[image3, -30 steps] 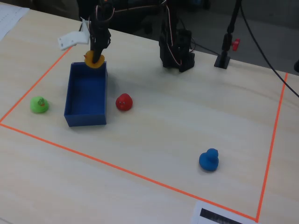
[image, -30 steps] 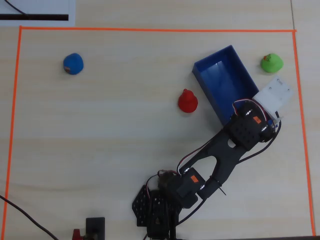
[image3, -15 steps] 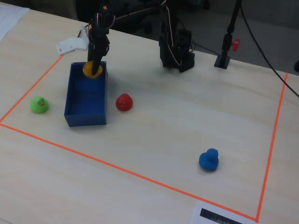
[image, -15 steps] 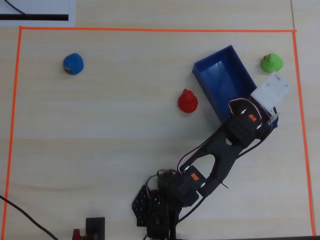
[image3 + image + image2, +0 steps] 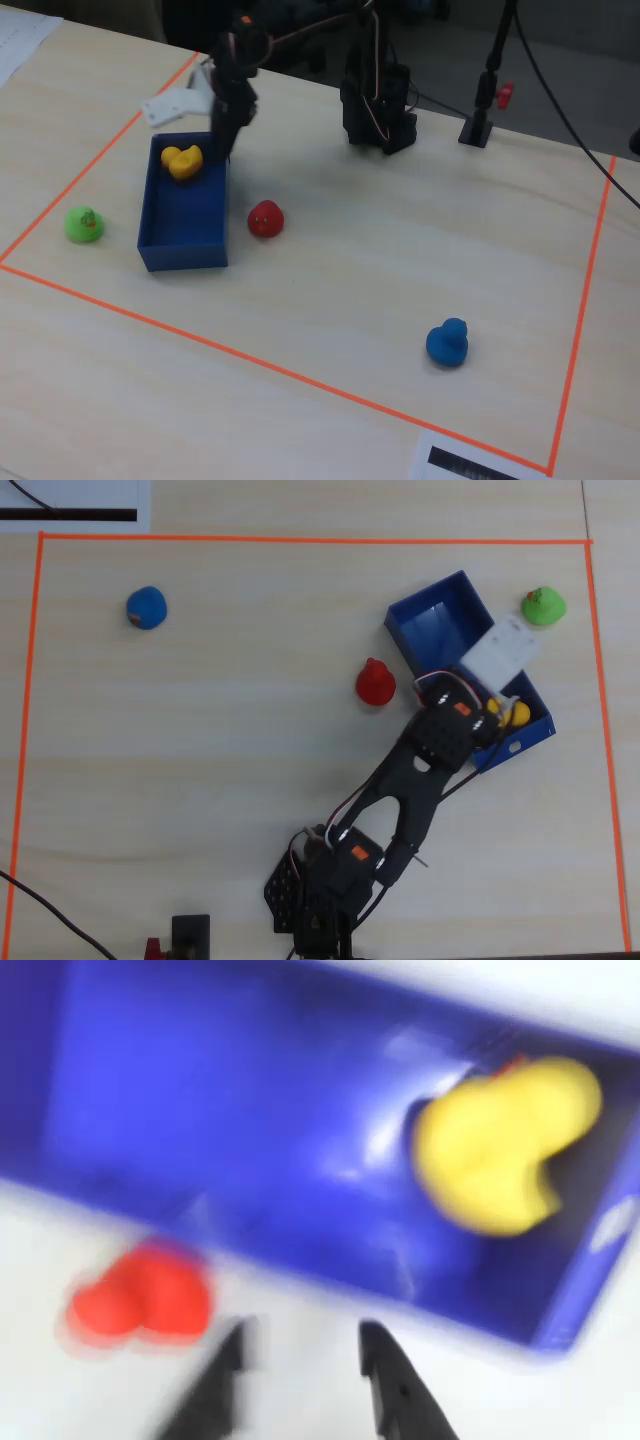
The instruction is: Grasp yellow duck and put it into box.
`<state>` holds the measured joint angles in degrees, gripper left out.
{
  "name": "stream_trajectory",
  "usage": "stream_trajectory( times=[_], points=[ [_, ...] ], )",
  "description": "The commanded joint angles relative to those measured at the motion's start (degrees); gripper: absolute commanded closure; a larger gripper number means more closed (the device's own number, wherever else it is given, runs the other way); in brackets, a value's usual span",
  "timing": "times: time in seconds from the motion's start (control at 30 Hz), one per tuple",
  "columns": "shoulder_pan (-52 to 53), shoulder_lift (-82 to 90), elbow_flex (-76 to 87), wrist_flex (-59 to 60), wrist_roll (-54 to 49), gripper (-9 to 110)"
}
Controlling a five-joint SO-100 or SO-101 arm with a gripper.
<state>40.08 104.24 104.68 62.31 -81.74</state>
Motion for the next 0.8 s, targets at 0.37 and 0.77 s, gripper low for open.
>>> stream_trajectory(
  times=[0.37,0.77],
  points=[
    [-31.6,71.5,45.6,13.6,-0.2,101],
    [-33.2,85.3,63.4,20.0,-3.3,101]
  ],
)
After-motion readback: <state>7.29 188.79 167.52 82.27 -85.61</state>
